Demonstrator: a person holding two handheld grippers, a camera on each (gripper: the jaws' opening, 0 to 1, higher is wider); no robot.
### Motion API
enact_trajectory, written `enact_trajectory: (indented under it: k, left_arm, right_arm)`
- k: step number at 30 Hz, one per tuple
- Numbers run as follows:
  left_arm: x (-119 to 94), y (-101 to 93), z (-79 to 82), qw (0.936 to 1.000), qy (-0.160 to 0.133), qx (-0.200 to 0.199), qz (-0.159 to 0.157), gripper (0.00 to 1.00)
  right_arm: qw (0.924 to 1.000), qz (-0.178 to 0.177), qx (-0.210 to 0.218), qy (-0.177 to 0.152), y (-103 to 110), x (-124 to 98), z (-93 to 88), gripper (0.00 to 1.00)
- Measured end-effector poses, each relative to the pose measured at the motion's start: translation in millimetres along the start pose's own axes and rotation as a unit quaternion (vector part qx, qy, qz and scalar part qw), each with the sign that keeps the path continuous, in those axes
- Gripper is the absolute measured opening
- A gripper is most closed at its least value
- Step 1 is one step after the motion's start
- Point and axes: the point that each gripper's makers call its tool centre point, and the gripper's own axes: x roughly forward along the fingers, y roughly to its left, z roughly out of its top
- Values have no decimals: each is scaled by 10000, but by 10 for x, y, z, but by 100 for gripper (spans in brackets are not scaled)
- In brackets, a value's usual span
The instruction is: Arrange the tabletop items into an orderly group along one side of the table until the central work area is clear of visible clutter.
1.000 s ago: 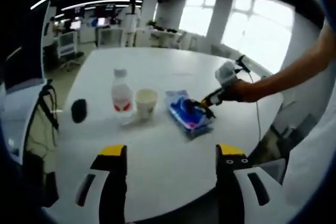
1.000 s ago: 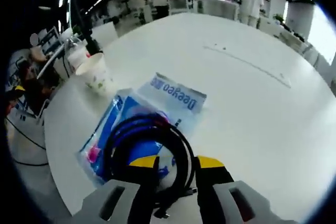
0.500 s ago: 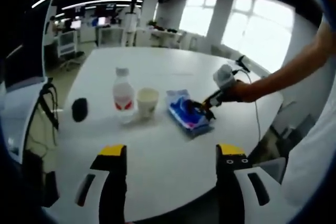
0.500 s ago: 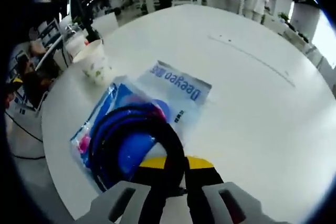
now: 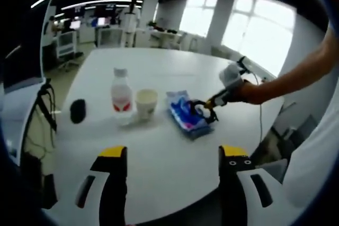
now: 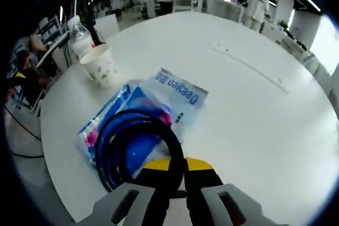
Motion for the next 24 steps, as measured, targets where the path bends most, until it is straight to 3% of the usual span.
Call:
enact_trajectory:
  k: [4, 13, 24]
  left_arm:
    - [23, -28, -17, 10000, 28, 27, -51, 71]
    - [51, -57, 47, 9997, 45, 184, -144, 73]
    - [71, -92, 18, 9994, 125, 234, -212, 73]
  right_arm:
    - [9999, -48, -76, -131, 6, -147, 30, 5]
    - [9978, -89, -487, -438, 109, -235, 84, 4]
    - [9960, -105, -527, -716, 161, -425, 20, 4]
